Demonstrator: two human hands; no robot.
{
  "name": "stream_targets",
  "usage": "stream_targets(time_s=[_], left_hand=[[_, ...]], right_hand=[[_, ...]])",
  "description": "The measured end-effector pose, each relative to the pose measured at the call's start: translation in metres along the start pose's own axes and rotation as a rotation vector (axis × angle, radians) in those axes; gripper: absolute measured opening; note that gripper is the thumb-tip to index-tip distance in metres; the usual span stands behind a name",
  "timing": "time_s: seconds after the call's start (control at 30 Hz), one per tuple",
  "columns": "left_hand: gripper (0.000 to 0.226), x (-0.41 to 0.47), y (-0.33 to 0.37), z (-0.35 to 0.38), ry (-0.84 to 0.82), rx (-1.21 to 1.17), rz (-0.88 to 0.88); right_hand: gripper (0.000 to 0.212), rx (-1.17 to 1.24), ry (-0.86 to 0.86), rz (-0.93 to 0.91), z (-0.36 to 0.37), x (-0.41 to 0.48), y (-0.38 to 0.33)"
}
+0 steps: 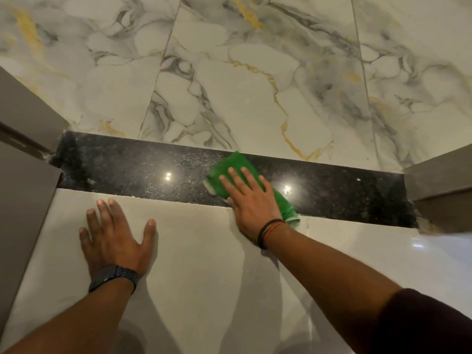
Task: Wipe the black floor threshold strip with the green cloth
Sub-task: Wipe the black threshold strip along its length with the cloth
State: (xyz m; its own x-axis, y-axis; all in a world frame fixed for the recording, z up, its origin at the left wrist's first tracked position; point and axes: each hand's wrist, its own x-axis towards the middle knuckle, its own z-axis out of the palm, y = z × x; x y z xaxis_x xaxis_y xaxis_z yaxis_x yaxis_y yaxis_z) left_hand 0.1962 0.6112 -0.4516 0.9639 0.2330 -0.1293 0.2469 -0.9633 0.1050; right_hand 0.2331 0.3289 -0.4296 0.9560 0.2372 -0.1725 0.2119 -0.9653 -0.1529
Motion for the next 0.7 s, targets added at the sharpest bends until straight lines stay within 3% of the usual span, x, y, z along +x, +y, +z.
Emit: stream_targets(time_s=[0.1, 0.23, 0.7], left_hand=[[0.092, 0.002, -0.005, 0.000, -0.013, 0.014, 0.018], [0.090, 0.007, -0.027, -0.002, -0.016, 0.052, 0.075], [0.089, 0.007, -0.044, -0.007, 0.014, 0.048, 0.035]], right_hand=[[0.049, -0.024, -0.026, -0.143, 0.000, -0.024, 0.009], [0.048, -0.031, -0.017, -0.177, -0.004, -0.048, 0.043], [0.053, 0.087, 0.110, 0.204, 0.006, -0.005, 0.002]])
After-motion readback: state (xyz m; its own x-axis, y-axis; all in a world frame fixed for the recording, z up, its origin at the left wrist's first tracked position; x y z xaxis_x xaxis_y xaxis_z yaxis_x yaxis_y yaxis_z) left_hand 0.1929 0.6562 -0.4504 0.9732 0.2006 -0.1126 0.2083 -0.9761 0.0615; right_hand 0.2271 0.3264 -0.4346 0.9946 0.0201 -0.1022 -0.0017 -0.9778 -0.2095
